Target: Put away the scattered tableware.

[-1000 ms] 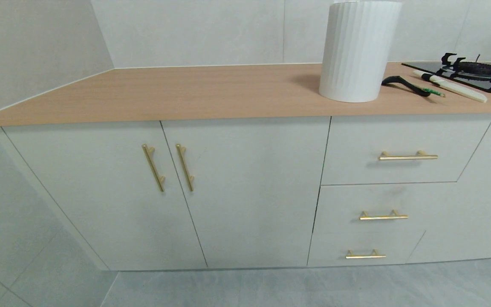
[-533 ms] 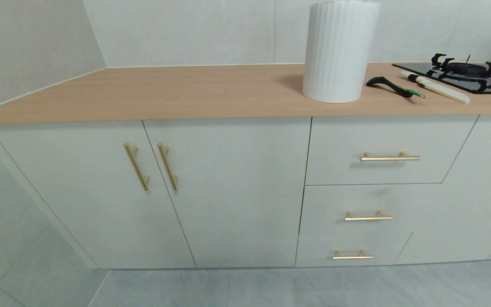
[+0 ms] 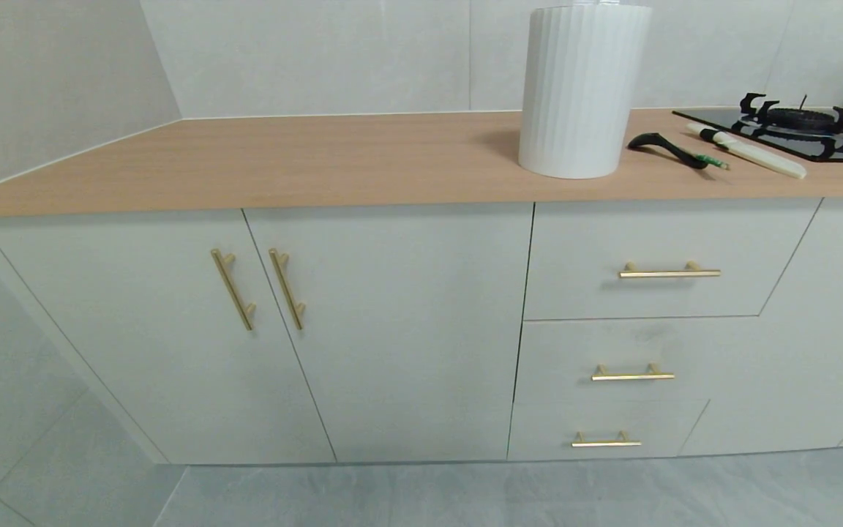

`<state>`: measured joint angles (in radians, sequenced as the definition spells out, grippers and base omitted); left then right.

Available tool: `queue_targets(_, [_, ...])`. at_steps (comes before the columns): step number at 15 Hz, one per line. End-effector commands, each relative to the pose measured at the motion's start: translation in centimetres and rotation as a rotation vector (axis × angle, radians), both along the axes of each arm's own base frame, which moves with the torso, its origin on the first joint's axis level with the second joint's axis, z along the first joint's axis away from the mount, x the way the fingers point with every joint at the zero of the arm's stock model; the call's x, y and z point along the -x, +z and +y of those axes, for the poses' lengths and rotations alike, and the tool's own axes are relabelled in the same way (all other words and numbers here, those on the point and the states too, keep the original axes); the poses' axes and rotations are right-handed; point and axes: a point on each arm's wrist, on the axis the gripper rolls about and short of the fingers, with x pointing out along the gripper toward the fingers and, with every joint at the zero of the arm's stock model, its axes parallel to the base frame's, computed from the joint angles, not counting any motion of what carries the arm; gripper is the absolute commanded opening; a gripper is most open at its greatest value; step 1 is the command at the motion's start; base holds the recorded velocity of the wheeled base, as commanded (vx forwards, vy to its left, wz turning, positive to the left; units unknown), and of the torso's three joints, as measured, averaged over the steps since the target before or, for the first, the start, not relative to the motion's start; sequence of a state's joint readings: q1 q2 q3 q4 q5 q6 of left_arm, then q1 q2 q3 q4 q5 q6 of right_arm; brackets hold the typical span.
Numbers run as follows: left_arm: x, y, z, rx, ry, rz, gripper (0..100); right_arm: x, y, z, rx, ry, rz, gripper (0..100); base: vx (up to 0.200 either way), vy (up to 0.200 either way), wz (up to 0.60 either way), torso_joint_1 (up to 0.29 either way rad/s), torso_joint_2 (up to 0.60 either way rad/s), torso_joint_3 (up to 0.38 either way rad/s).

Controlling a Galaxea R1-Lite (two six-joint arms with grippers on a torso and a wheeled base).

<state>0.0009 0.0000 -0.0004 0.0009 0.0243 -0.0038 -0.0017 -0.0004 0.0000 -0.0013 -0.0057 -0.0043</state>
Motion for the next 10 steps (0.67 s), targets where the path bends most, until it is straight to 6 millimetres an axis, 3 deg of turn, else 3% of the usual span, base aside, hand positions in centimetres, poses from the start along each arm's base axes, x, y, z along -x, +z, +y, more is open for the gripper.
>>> queue_targets(1, [0.00,-0.02,0.00,0.001,0.001,0.001,100,0.00,0.00,0.00,0.000,0.000,0.000,100,0.200,0.000,0.00,0.007,0.01,-0.002])
queue_targets(2, [0.00,-0.02,0.00,0.001,0.001,0.001,100,0.00,0.00,0.00,0.000,0.000,0.000,100,0.200,0.000,0.00,0.012,0.01,-0.002])
queue_targets(8, [0.00,-0.02,0.00,0.001,0.001,0.001,100,0.00,0.00,0.00,0.000,0.000,0.000,100,0.000,0.000,0.00,0.000,0.00,0.000])
queue_targets(10, [0.00,0.00,0.00,0.001,0.001,0.000,100,-0.01,0.01,0.00,0.000,-0.002,0.002,100,0.000,-0.200,0.00,0.002,0.00,0.007])
